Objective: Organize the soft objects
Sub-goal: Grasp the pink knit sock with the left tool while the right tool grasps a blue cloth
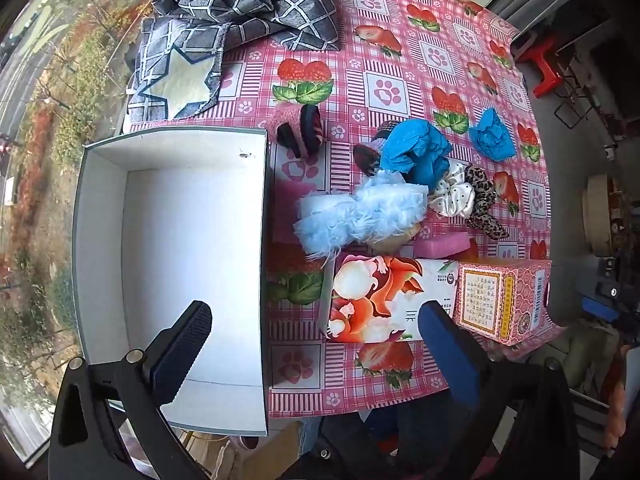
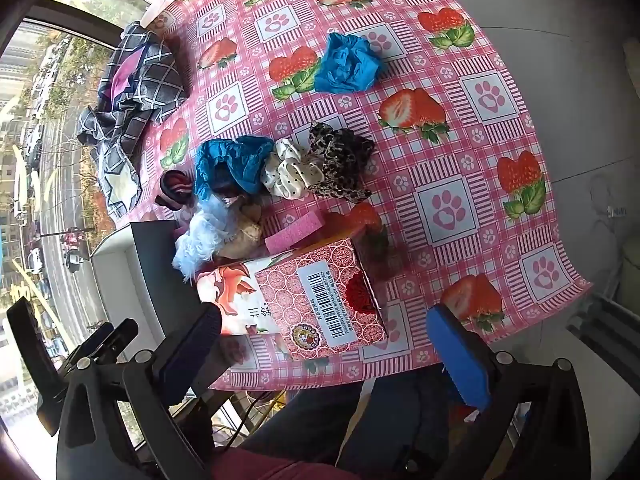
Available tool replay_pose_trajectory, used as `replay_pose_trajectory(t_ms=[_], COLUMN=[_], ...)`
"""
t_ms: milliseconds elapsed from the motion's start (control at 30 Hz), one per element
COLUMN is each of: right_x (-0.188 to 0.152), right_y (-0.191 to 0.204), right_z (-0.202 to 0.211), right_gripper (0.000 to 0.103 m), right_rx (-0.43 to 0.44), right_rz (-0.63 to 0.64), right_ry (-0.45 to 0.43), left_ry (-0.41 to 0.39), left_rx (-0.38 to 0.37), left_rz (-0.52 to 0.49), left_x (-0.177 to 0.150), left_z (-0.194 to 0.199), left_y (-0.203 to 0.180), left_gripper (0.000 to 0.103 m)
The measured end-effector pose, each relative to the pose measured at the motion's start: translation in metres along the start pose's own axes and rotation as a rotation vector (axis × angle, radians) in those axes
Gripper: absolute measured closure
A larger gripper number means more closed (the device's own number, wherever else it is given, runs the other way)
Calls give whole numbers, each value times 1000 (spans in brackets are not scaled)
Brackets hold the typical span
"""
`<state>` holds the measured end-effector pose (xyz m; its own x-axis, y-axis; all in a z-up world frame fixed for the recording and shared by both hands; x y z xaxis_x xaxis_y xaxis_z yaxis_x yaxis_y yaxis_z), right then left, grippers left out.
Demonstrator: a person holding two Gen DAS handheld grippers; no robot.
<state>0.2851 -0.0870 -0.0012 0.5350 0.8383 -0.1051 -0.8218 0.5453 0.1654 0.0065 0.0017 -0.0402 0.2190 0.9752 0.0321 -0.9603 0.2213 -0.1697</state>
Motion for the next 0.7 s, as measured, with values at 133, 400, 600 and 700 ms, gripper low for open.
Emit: replay_pose_trajectory(t_ms=[133,400,600,700], right_x=[6,24,51,68], right_y=[-8,-27,-29,-27], right_z=[-2,-16,-28,-34], right_gripper=[0,0,0,0], right_rx=[-15,-11,-32,-47], right_rz=[-14,-14,41,66], right_ry=[0,42,53,62], left_ry=[2,25,13,-41], left_rx=[12,35,75,75], left_rz=[-10,13,62,69], left_x=[8,21,43,64], left_z=[-4,-16,-17,-19], left_y=[-3,-13,-13,-14], left_gripper=[0,0,0,0])
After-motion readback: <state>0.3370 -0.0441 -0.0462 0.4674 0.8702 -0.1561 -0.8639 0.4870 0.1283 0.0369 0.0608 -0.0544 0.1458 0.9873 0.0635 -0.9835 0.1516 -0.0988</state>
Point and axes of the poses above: each gripper's, at about its wrist camera, not at the fingertips, and z roughly against the way its jaws point, y to its left, x to its top, the point moved 4 cm from there along -z, roughly the way its jaws point, and after that the axes turned 2 degrees about -x, right-handed, at the moved point
